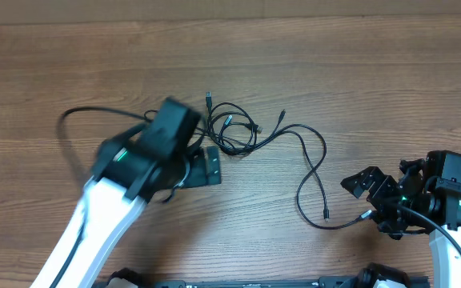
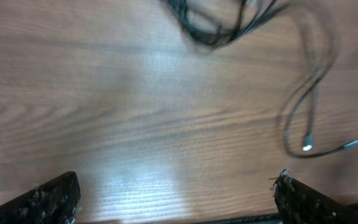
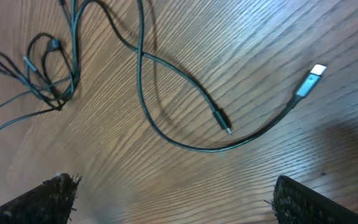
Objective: Untangle cables
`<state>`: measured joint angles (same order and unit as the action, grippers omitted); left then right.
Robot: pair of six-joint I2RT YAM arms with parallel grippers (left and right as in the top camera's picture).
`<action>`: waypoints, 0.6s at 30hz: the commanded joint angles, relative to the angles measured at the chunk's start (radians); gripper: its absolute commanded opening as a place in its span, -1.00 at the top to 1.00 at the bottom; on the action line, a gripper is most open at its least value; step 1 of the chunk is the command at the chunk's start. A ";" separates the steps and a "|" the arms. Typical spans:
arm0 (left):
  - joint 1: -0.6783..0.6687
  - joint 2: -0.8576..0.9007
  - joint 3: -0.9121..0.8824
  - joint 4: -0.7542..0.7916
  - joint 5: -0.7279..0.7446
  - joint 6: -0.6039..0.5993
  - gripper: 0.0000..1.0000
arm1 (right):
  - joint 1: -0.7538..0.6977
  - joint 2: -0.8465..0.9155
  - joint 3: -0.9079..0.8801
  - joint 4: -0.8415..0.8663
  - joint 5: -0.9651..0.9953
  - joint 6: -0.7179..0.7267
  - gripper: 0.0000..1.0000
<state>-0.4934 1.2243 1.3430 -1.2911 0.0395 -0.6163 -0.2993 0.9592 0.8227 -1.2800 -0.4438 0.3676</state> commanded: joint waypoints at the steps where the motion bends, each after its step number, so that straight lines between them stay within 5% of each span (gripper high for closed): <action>1: -0.005 -0.122 0.006 -0.010 -0.086 -0.050 -0.99 | 0.005 -0.003 -0.005 0.002 0.032 0.003 -1.00; 10: -0.005 -0.265 0.006 -0.063 -0.156 -0.135 -0.99 | 0.005 -0.003 -0.005 0.000 0.032 0.003 -1.00; 18: -0.005 -0.271 -0.001 -0.064 -0.286 -0.406 -0.99 | 0.005 -0.003 -0.005 0.000 0.032 0.003 -1.00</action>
<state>-0.4934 0.9596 1.3430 -1.3548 -0.1535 -0.8703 -0.2993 0.9592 0.8227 -1.2816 -0.4179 0.3687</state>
